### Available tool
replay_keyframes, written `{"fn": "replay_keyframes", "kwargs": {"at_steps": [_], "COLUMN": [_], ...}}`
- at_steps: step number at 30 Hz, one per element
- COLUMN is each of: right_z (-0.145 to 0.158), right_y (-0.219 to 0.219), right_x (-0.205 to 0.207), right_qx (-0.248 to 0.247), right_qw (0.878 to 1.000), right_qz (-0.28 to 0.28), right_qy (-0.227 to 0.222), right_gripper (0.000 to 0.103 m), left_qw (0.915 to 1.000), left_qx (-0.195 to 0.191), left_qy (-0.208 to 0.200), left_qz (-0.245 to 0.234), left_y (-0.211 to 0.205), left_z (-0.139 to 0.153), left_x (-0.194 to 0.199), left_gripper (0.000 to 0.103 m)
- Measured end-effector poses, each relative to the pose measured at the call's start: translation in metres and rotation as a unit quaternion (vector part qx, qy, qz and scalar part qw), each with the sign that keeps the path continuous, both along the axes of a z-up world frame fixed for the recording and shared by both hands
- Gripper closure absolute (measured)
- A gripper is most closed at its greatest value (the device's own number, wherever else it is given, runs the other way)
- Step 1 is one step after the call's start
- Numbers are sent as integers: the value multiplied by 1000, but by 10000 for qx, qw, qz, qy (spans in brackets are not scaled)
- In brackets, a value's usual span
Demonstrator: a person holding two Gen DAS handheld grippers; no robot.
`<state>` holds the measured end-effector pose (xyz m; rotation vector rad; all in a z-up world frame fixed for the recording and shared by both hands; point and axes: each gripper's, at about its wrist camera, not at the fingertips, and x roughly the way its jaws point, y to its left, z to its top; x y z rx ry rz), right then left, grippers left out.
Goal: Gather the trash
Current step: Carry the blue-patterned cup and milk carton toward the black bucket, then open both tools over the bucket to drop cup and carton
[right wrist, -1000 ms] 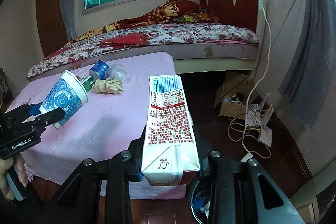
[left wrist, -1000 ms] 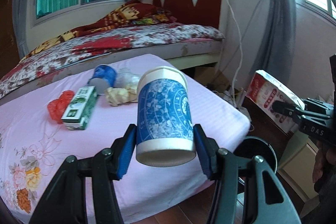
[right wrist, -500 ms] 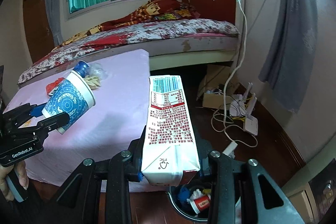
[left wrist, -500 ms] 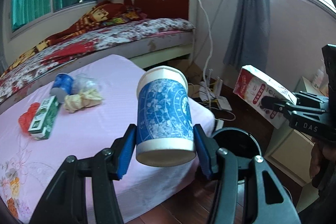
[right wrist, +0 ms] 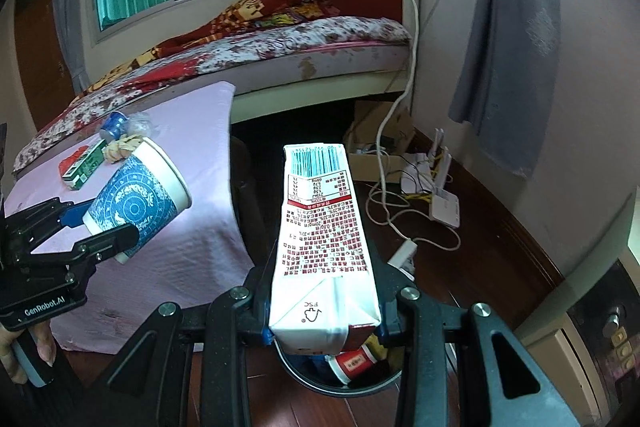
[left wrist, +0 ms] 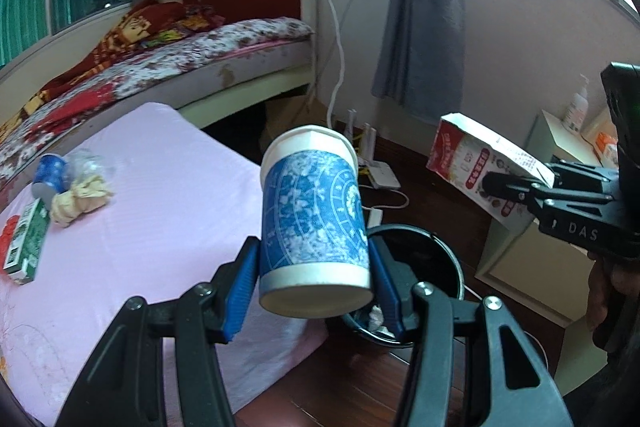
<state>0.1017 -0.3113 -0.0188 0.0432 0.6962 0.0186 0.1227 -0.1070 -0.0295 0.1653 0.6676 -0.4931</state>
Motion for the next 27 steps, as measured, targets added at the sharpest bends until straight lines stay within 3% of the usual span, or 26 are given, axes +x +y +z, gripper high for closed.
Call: {"fn": "replay_keyframes", "kwargs": {"at_steps": [13,18,27], "right_z": [-36,-66,-112], "right_y": [-31,-41,-51], "right_x": [-6,1,19], "right_qx": [57,108,43], "right_qw": [9990,9965,9900], "right_qz": [-77,35,208], "right_qy": [437,830,1395], "right_gripper": [65,65,65], "left_qw": [9973,9933,9832], "left_qx": [178,399,462], "left_qy": [437,741,1364], "left_qz": [-558,-793,-1122], "left_y": [-46,-61,-79], "left_z": [-31,-52,-93], "left_x": [0,4,22], "left_gripper": [48,48,48]}}
